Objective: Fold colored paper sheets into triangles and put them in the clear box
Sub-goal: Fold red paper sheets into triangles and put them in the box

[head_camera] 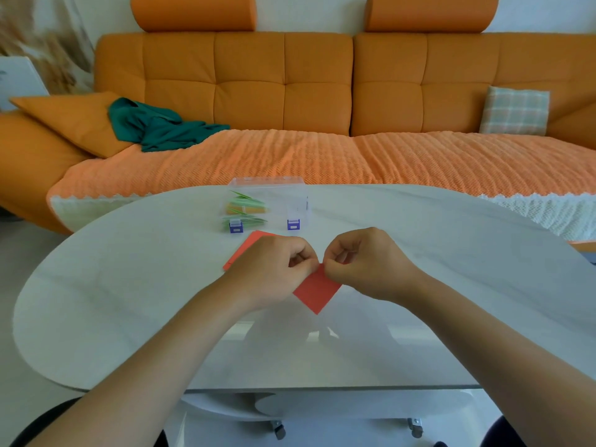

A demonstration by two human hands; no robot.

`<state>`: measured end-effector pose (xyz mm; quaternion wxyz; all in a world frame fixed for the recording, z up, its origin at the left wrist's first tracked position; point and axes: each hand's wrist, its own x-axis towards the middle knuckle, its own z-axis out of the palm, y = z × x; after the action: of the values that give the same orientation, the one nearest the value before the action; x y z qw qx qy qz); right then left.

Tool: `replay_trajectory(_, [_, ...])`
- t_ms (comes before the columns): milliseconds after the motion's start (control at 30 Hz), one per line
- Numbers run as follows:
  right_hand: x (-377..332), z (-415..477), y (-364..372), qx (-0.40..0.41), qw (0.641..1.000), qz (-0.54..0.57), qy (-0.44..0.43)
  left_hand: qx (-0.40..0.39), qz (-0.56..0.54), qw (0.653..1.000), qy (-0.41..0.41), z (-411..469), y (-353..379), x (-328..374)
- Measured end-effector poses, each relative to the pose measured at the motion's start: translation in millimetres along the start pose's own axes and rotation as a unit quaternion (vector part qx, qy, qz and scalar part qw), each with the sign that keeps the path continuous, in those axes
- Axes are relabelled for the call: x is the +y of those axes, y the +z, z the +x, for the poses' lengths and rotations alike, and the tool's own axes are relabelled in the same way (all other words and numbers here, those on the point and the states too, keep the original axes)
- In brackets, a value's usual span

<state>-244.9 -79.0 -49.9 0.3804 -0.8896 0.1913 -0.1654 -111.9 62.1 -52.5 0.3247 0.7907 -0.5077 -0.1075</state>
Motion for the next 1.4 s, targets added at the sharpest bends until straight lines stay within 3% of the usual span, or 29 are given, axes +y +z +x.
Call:
replay_trajectory(333, [17.4,11.6,-16.0,0.059,0.997,-0.02,0.05,0.029,0.107,0.993,-0.033,-0.8,-27.4,-12.0])
replay_trajectory(533, [6.6,11.5,1.1,-0.008,1.0,-0.004,-0.021,0.032,0.065,0.997,-0.02,-4.1,-19.7,-6.7])
replay_trajectory(667, [3.7,10.0,8.2,-0.012,0.999,-0.037,-0.037,0.045,0.115,0.992,-0.009,-5.3,-13.6,-1.1])
replay_trajectory(900, [3.1,12.3,6.2,-0.002,0.998,-0.048,-0.048,0.05,-0.002,0.999,-0.013,-4.5,-11.5,-0.5])
replay_trajectory(1067, [10.0,16.8,-6.0,0.024,0.999,-0.033,-0.035,0.031,-0.022,0.999,-0.034,-3.5,-24.8,-9.3])
replay_trajectory(1400, [17.5,18.8,-20.8,0.037,0.998,-0.046,0.013,0.025,0.091,0.991,-0.099,-5.8,-49.6,-40.1])
